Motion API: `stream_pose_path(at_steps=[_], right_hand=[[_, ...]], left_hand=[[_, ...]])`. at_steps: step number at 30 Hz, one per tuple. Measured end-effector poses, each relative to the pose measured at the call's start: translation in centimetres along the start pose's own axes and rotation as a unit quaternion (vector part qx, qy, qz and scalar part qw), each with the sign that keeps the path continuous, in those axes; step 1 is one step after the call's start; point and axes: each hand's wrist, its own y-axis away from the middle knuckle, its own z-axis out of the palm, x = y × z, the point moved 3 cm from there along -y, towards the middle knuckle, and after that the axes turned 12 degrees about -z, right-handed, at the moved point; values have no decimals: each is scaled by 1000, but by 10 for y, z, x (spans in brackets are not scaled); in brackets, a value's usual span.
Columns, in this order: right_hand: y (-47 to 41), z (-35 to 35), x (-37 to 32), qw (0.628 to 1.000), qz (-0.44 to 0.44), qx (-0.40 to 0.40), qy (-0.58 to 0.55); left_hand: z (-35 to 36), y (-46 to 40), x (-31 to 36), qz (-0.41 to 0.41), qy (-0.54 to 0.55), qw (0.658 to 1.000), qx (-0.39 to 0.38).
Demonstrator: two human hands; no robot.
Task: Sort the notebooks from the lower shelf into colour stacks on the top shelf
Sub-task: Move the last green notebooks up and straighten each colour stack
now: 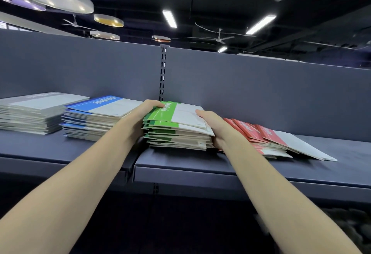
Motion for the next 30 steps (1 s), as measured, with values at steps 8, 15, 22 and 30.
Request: stream_pose_path(at_steps=[8, 15, 22, 30], right_hand=[[-12, 9, 6, 997, -42, -6, -61], [-20, 15, 10, 999, -42, 1, -32], [-4, 14, 3, 997, -62, 41, 4], [-5, 0, 0, 994, -93, 57, -7]], left_hand=[[-3, 8, -10, 9, 62, 998, 3], [0, 17, -9, 18, 119, 993, 8], [4, 25, -12, 9, 74, 997, 34], [5, 57, 32, 27, -130, 984, 120]])
